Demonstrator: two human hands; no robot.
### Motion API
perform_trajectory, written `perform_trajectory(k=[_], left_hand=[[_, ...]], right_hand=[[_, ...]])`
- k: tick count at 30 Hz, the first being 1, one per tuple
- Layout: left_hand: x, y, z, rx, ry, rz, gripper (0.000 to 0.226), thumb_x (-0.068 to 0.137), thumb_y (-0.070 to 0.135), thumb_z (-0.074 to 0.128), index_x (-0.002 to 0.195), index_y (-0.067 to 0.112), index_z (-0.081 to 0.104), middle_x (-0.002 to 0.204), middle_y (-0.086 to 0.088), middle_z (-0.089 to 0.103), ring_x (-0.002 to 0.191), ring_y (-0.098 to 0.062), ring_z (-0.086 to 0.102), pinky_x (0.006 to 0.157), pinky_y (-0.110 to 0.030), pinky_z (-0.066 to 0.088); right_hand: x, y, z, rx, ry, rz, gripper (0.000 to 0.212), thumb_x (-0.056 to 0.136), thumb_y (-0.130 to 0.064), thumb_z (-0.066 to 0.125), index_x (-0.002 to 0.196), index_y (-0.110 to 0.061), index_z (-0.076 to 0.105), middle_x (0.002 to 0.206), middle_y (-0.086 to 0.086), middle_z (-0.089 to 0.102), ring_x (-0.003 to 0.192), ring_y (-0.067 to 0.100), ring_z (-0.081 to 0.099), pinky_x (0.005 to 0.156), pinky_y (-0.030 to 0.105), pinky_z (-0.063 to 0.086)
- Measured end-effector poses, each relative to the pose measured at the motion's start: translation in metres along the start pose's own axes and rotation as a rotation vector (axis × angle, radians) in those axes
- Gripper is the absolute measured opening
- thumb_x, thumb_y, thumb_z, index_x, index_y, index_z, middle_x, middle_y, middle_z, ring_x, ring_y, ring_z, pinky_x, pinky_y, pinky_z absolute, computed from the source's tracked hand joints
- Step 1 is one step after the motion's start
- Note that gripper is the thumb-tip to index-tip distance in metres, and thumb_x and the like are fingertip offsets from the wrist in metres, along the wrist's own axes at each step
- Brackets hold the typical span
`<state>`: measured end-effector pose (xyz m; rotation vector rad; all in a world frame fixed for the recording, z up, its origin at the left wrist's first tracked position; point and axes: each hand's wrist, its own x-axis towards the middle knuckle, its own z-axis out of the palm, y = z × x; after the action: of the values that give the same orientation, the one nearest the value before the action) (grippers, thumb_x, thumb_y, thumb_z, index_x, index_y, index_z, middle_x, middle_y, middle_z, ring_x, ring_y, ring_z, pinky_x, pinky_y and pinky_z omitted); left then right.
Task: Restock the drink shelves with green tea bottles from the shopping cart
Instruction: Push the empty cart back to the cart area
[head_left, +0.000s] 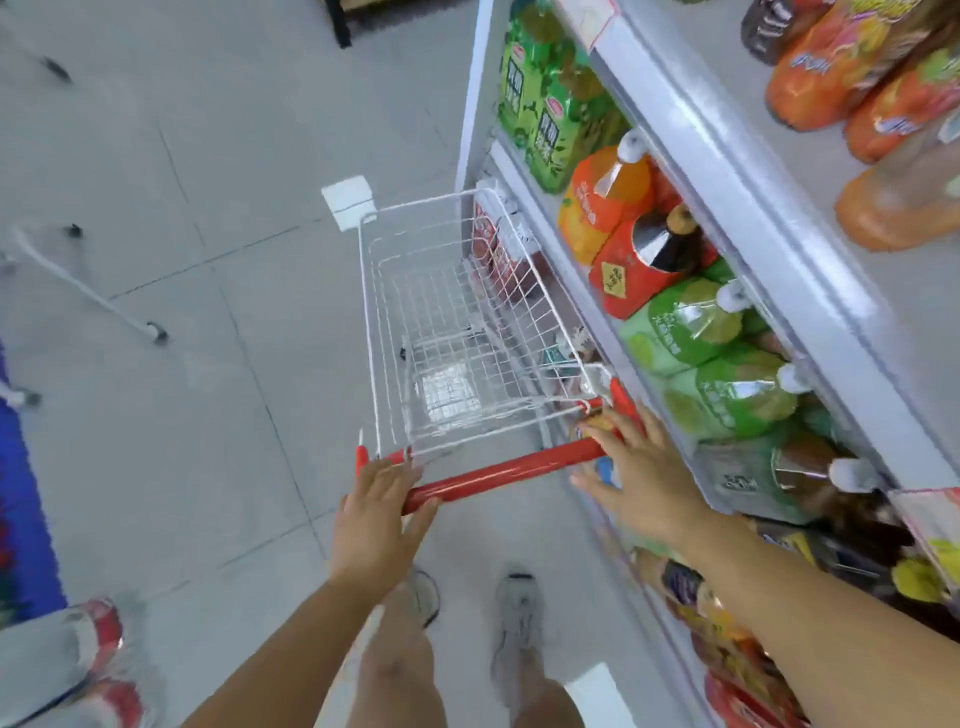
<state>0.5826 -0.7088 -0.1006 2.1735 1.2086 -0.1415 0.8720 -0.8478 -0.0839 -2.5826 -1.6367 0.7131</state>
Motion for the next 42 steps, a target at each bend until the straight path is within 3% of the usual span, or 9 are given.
perform_trajectory(k=[3,6,16,21,24,27,30,37,42], left_hand=[[-0.004,-0.006,0.005,0.062,0.008,0.008,0.064,0.088,0.068,0.031,0.129,0.029,0.060,0.126,0.012,0.061,0.136,-0.011,0.035,0.106,-0.038,0.037],[-0.009,-0.012,0.002,0.055,0.051,-0.004,0.058,0.086,0.069,0.032,0.111,0.030,0.068,0.100,0.014,0.062,0.123,-0.011,0.044,0.095,-0.037,0.042],[-0.058,-0.089,-0.011,0.020,0.227,-0.087,0.061,0.080,0.075,0.038,0.093,0.024,0.069,0.081,0.020,0.048,0.104,-0.018,0.053,0.084,-0.041,0.048],[-0.073,-0.146,-0.034,0.016,0.281,-0.159,0.072,0.079,0.084,0.026,0.087,0.025,0.067,0.079,0.020,0.050,0.096,-0.012,0.049,0.080,-0.036,0.048],[-0.070,-0.180,-0.055,-0.020,0.280,-0.225,0.063,0.077,0.078,0.037,0.088,0.024,0.067,0.081,0.018,0.051,0.098,-0.011,0.045,0.085,-0.035,0.045],[-0.056,-0.211,-0.079,-0.058,0.267,-0.250,0.049,0.080,0.068,0.051,0.090,0.023,0.066,0.083,0.016,0.051,0.098,-0.007,0.039,0.090,-0.034,0.042],[-0.034,-0.236,-0.104,-0.049,0.295,-0.237,0.036,0.082,0.057,0.061,0.089,0.022,0.065,0.081,0.016,0.047,0.098,-0.009,0.041,0.087,-0.034,0.042],[0.053,-0.288,-0.170,-0.039,0.433,-0.182,0.055,0.079,0.069,0.046,0.082,0.019,0.067,0.075,0.016,0.047,0.092,-0.020,0.053,0.079,-0.041,0.050],[0.135,-0.310,-0.223,-0.048,0.417,-0.220,0.057,0.079,0.072,0.043,0.086,0.022,0.067,0.078,0.017,0.047,0.097,-0.018,0.052,0.081,-0.041,0.049]], right_hand=[[0.006,0.005,0.014,-0.008,0.052,-0.028,0.070,0.078,-0.072,0.036,0.125,-0.026,0.060,0.124,0.002,0.056,0.116,0.033,0.036,0.101,0.049,0.040],[0.008,-0.004,0.028,-0.032,0.102,-0.021,0.066,0.077,-0.075,0.041,0.113,-0.025,0.066,0.108,0.004,0.059,0.099,0.034,0.040,0.089,0.048,0.046],[0.022,-0.091,0.049,-0.062,0.143,-0.169,0.061,0.078,-0.068,0.037,0.102,-0.021,0.067,0.096,0.010,0.055,0.091,0.032,0.037,0.080,0.048,0.045],[0.052,-0.159,0.052,-0.042,0.158,-0.294,0.060,0.078,-0.072,0.044,0.100,-0.021,0.068,0.097,0.005,0.057,0.093,0.027,0.035,0.081,0.042,0.045],[0.075,-0.201,0.053,-0.049,0.158,-0.337,0.056,0.077,-0.069,0.051,0.102,-0.022,0.068,0.097,0.004,0.056,0.093,0.031,0.040,0.079,0.040,0.046],[0.103,-0.239,0.051,-0.060,0.178,-0.367,0.056,0.077,-0.069,0.047,0.103,-0.023,0.067,0.100,0.001,0.056,0.092,0.024,0.032,0.078,0.036,0.043],[0.137,-0.273,0.043,-0.034,0.115,-0.343,0.049,0.079,-0.059,0.061,0.111,-0.023,0.065,0.110,0.002,0.054,0.099,0.024,0.030,0.083,0.034,0.036],[0.242,-0.333,0.013,-0.045,0.030,-0.304,0.051,0.083,-0.060,0.056,0.123,-0.028,0.055,0.120,0.001,0.044,0.111,0.026,0.026,0.094,0.032,0.030],[0.342,-0.366,-0.020,-0.073,-0.014,-0.318,0.051,0.086,-0.060,0.052,0.125,-0.029,0.052,0.124,-0.001,0.040,0.111,0.022,0.021,0.095,0.032,0.029]])
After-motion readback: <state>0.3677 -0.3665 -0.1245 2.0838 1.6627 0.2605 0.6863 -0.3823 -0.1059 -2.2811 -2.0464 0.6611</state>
